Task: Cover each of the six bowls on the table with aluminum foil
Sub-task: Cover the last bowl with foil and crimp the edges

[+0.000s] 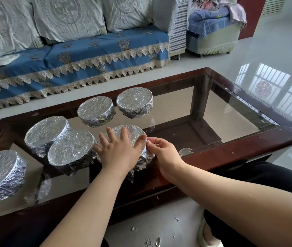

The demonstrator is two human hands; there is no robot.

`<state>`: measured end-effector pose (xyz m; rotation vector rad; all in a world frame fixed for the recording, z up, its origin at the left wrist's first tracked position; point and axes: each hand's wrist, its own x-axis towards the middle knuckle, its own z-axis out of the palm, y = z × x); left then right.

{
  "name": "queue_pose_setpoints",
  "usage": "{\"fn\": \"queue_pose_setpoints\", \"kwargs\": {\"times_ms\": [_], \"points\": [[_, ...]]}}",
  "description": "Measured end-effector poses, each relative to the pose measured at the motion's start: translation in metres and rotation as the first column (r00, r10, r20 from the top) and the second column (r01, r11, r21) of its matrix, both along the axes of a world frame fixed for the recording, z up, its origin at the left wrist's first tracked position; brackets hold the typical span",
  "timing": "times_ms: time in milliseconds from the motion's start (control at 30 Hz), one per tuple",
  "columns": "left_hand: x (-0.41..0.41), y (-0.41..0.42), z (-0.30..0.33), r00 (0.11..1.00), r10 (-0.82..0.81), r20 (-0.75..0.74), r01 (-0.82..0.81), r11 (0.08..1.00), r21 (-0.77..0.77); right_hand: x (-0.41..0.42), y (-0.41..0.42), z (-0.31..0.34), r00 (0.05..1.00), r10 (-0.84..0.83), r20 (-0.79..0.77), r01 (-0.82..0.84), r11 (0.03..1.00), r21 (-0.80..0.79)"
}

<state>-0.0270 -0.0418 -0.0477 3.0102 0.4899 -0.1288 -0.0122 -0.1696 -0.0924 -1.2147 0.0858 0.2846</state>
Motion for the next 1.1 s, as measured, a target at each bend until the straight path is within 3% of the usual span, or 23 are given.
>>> {"fn": "queue_pose_setpoints", "kwargs": {"times_ms": [200, 433, 667, 1100], "points": [[0.001, 0.000, -0.001, 1.000, 0.000, 0.003, 0.000, 1.000, 0.009, -0.001, 0.001, -0.005, 0.996, -0.047, 0.072, 0.055, 0.992, -0.113], [0.000, 0.000, -0.001, 1.000, -0.001, 0.012, 0.001, 1.000, 0.010, 0.000, 0.010, -0.006, 0.996, -0.085, -0.020, 0.084, 0.996, -0.035], [0.000, -0.001, -0.002, 1.000, 0.002, 0.014, -0.003, 1.000, 0.008, 0.003, 0.016, -0.006, 0.995, -0.014, -0.098, 0.012, 1.000, -0.015], [-0.001, 0.000, -0.002, 1.000, 0.009, 0.012, -0.009, 1.000, -0.002, 0.003, 0.019, 0.000, 0.992, -0.060, -0.110, 0.038, 0.981, -0.188]]}}
